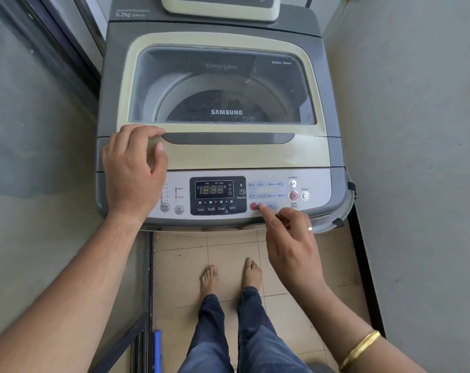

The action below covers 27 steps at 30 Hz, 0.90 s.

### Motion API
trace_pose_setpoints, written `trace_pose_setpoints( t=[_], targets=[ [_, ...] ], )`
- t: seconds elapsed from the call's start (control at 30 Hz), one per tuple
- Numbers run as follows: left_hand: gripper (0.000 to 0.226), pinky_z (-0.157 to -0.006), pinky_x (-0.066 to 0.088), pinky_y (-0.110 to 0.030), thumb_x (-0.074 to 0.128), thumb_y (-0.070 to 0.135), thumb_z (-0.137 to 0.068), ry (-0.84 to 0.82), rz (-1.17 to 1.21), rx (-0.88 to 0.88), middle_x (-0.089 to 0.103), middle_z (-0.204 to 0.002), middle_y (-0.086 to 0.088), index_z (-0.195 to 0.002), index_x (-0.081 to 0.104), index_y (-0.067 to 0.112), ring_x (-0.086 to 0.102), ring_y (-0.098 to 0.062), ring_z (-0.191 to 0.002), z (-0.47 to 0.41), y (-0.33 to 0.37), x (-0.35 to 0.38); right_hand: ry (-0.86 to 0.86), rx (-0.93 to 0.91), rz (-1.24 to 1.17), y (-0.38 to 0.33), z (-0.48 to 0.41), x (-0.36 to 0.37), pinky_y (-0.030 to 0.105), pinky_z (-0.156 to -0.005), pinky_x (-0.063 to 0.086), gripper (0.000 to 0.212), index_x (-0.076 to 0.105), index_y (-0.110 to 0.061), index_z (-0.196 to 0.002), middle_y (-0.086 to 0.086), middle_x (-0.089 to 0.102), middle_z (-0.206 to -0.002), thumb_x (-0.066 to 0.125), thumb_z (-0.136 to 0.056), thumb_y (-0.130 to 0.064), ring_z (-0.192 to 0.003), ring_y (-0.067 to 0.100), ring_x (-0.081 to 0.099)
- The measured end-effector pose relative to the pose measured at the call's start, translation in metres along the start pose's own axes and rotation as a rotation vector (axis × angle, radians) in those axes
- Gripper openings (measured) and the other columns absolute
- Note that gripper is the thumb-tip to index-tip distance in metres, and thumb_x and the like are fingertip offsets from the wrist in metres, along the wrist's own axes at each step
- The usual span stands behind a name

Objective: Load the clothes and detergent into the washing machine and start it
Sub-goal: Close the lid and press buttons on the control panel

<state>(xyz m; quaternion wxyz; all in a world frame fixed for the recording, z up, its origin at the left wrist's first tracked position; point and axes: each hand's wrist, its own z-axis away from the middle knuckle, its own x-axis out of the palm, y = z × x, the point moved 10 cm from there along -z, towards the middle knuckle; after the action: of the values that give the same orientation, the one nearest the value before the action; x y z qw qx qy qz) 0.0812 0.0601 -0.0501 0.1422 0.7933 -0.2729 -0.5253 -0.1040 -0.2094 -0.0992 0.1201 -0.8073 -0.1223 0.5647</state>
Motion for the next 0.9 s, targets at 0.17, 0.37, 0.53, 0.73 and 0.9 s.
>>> trace_pose_setpoints(
  t=[0.17, 0.37, 0.53, 0.73, 0.9],
  targets=[
    [0.022, -0.104, 0.05, -0.049, 0.063, 0.013, -0.104, -0.007, 0.002, 0.0, 0.073, -0.124, -0.006, -0.124, 0.073, 0.014, 0.065, -0.03, -0.116, -0.001, 0.001, 0.0, 0.003, -0.059, 0.019, -0.01, -0.001, 0.004, 0.044, -0.081, 0.058, 0.059, 0.068, -0.015, -0.146, 0.018, 0.066, -0.113, 0.07, -0.094, 0.012, -0.094, 0.034, 0.06],
    [0.022, -0.104, 0.05, -0.048, 0.063, 0.012, -0.104, -0.011, 0.004, 0.005, 0.073, -0.124, -0.005, -0.124, 0.073, 0.014, 0.066, -0.031, -0.116, -0.001, 0.0, 0.0, 0.01, -0.052, -0.005, -0.012, -0.001, 0.003, 0.043, -0.081, 0.059, 0.054, 0.068, -0.009, -0.146, 0.015, 0.067, -0.109, 0.067, -0.096, 0.012, -0.088, 0.032, 0.058],
    [0.022, -0.103, 0.049, -0.047, 0.065, 0.011, -0.104, -0.015, 0.001, 0.0, 0.073, -0.124, -0.005, -0.123, 0.073, 0.014, 0.066, -0.03, -0.117, -0.001, 0.001, 0.0, -0.001, -0.088, 0.038, -0.016, -0.002, 0.003, 0.043, -0.08, 0.059, 0.055, 0.067, -0.007, -0.146, 0.015, 0.067, -0.107, 0.067, -0.095, 0.013, -0.088, 0.03, 0.055],
    [0.022, -0.104, 0.051, -0.048, 0.065, 0.012, -0.104, -0.021, 0.015, -0.012, 0.073, -0.124, -0.003, -0.124, 0.074, 0.015, 0.066, -0.028, -0.118, -0.002, 0.001, -0.001, -0.042, -0.148, 0.137, -0.024, -0.002, 0.006, 0.049, -0.082, 0.061, 0.062, 0.063, 0.0, -0.147, 0.017, 0.066, -0.108, 0.059, -0.088, 0.02, -0.086, 0.036, 0.058],
    [0.024, -0.104, 0.051, -0.049, 0.063, 0.009, -0.104, -0.024, 0.025, -0.015, 0.073, -0.124, -0.001, -0.124, 0.074, 0.016, 0.066, -0.027, -0.117, -0.002, -0.001, -0.001, -0.028, -0.109, 0.118, -0.026, -0.003, 0.006, 0.047, -0.087, 0.062, 0.057, 0.066, 0.001, -0.143, 0.017, 0.066, -0.109, 0.059, -0.089, 0.02, -0.089, 0.035, 0.061]
  ],
)
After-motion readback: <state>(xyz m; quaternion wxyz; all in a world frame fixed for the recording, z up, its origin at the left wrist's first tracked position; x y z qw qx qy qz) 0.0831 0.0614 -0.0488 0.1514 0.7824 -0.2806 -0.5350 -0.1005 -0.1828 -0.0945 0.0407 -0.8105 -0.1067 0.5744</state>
